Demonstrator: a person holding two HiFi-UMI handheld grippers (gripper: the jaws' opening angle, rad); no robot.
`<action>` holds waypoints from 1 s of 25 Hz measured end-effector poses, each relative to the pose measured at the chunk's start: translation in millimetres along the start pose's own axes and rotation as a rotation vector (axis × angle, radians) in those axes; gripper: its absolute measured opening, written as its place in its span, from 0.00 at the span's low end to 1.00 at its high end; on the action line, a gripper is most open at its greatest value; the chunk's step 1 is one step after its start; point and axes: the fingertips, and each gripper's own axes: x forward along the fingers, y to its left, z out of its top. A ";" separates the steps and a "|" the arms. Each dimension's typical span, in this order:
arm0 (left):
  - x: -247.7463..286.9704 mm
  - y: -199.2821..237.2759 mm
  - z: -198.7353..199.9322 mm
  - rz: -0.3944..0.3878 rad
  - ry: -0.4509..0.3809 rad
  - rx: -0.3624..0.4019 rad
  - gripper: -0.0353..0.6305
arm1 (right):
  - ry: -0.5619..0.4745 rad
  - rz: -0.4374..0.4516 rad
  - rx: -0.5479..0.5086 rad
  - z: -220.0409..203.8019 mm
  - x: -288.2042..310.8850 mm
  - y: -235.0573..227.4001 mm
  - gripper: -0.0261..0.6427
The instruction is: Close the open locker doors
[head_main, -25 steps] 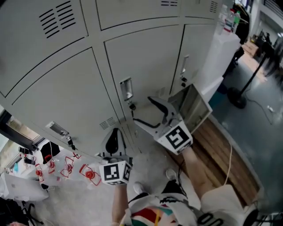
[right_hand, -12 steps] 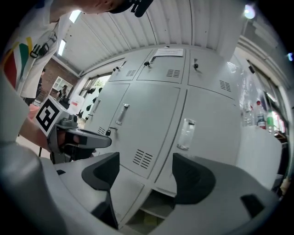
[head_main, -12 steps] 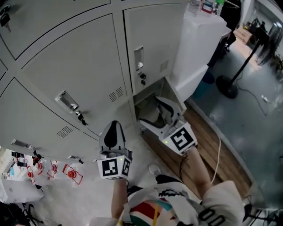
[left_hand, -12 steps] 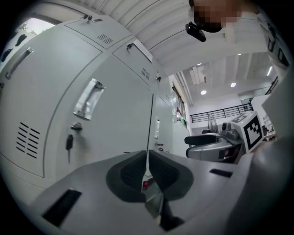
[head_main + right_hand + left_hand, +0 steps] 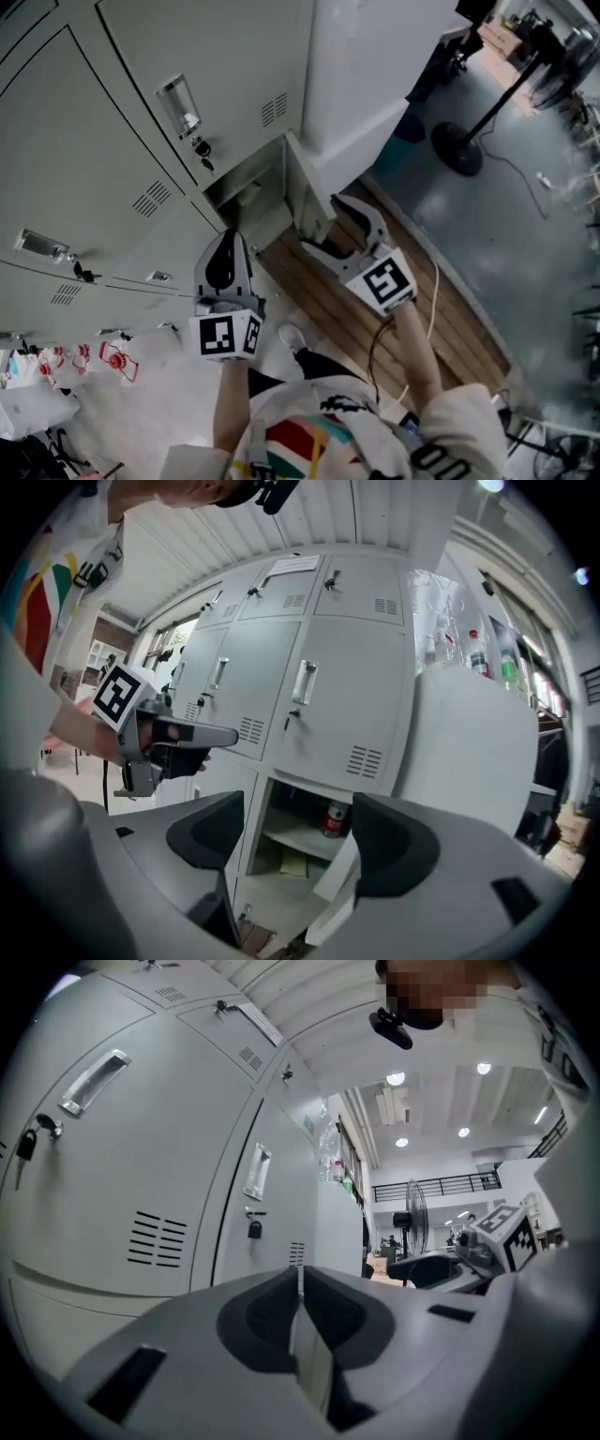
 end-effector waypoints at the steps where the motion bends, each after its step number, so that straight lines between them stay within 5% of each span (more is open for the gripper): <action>1: 5.1 -6.0 -6.3 -0.006 0.017 0.017 0.06 | 0.031 -0.001 0.002 -14.2 -1.8 -3.5 0.54; 8: 20.1 -36.0 -48.0 -0.042 0.123 0.062 0.06 | 0.168 0.049 0.092 -110.6 -1.1 -10.7 0.54; 15: 39.1 -36.1 -75.6 -0.066 0.127 0.062 0.06 | 0.259 0.171 0.181 -203.5 26.1 15.0 0.54; 25: 47.3 -45.3 -107.5 -0.087 0.184 0.008 0.06 | 0.344 0.250 0.246 -271.6 56.9 46.0 0.54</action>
